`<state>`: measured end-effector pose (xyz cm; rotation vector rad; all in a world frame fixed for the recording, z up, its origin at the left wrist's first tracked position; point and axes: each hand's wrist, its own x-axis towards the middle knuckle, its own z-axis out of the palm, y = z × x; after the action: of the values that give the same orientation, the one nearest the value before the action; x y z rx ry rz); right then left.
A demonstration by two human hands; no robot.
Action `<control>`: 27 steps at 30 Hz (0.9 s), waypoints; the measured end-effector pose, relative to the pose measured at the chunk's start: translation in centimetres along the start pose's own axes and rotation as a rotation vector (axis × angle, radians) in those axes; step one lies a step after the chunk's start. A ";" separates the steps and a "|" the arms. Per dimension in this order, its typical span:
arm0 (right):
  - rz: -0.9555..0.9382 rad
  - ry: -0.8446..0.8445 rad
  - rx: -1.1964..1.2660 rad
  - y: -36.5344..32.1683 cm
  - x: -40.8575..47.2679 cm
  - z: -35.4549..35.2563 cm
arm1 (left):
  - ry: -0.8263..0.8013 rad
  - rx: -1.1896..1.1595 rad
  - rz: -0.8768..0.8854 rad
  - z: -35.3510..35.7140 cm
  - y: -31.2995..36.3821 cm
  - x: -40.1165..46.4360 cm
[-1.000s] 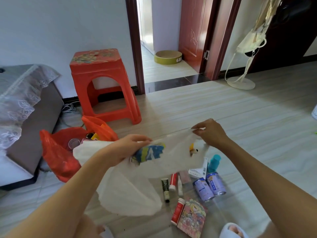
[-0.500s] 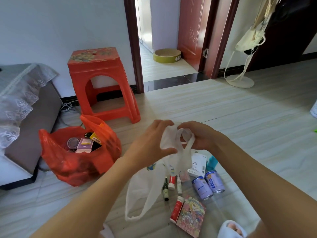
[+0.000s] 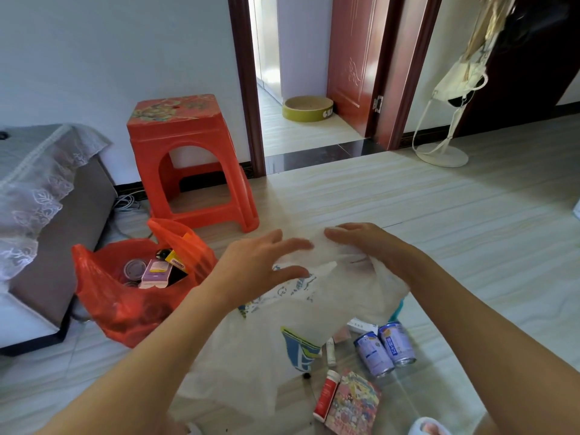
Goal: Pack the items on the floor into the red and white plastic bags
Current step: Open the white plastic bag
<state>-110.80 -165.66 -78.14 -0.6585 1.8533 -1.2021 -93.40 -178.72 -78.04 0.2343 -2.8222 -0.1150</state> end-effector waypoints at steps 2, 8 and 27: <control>0.004 0.010 -0.033 0.0 0.1 -0.1 | 0.152 -0.018 0.010 0.6 0.0 -0.1; -0.216 0.461 -0.450 0.2 0.6 2.1 | 0.403 -0.239 -0.534 1.5 0.0 0.4; 0.049 0.406 -0.045 -0.7 -0.6 6.0 | 0.548 -0.801 -0.975 -0.1 -0.3 0.4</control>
<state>-105.43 -168.39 -78.55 -0.4086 2.2221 -1.3377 -93.66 -179.07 -77.88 1.1739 -1.7118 -1.1311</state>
